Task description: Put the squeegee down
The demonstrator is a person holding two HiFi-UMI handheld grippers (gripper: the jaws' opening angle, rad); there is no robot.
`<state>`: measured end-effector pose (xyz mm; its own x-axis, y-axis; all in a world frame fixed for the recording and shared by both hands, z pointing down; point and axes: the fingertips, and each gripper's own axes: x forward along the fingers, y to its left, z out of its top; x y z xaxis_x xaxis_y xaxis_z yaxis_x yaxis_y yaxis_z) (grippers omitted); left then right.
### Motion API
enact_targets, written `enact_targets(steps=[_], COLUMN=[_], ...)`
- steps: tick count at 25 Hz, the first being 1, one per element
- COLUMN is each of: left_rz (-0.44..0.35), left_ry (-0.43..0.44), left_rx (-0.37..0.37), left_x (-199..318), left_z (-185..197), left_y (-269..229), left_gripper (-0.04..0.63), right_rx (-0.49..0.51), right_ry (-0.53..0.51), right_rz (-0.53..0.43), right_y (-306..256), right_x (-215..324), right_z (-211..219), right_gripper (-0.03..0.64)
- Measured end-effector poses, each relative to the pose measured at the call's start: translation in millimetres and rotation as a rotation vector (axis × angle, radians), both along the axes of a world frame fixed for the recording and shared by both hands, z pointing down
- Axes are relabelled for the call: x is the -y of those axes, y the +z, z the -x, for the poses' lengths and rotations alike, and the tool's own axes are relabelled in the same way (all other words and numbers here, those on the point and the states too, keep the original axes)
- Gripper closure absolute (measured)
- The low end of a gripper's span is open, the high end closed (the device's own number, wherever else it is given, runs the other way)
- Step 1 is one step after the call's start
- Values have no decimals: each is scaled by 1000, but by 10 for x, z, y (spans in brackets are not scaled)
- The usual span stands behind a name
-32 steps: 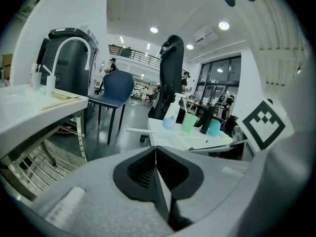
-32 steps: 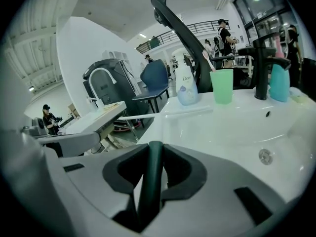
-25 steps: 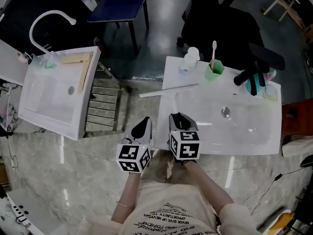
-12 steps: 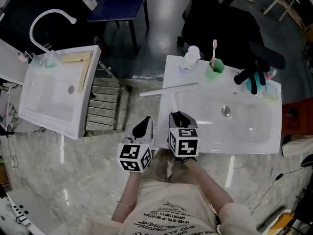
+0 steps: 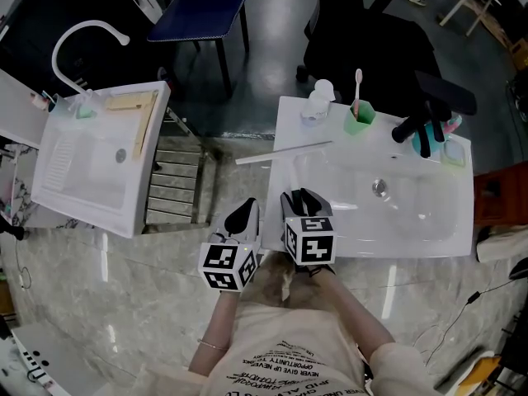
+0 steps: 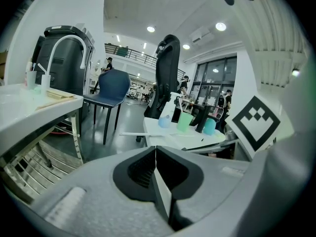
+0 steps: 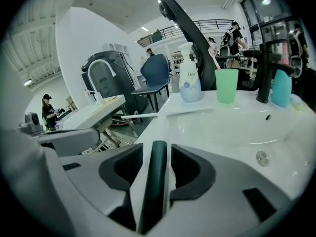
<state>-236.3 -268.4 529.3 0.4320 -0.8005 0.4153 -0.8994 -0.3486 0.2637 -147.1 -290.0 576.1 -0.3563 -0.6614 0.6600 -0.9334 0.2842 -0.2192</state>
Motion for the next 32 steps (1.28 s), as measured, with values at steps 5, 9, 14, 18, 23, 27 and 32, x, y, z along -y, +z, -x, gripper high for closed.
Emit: enact_targets(steps=[5,9,14,18,23,27,32], left_rz=[-23,-47,-78,-119,-175,-229,-298], left_ry=[21,47,60,63,63,88,77], left_rx=[-2,4,9,13,17,32,29], left_x=[-6,-20,-50,-62,-52,-52,-63], left_z=[-20,-59,-119,-167,-216,-308,-337], left_y=[-72,-152,-264,-413,-657,-843,-1074], left_gripper=[572,572,572,572,572,572,572], right_rx=[52,79,98,101,131,173,227], right_ry=[-9,-15,-60,-96,-133,-137,-134], right_rz=[-54,-114,-194,-254,-319,-366,-425], right_y=[-119,-302,-540,-723,-967,-1174,-1433], right_x=[-20,-49,-95,-123,-112,-87,-29], right_z=[-23,-74,-143,-211,-325,-440,-581], right_gripper=[453,454,510,577,606,611,611])
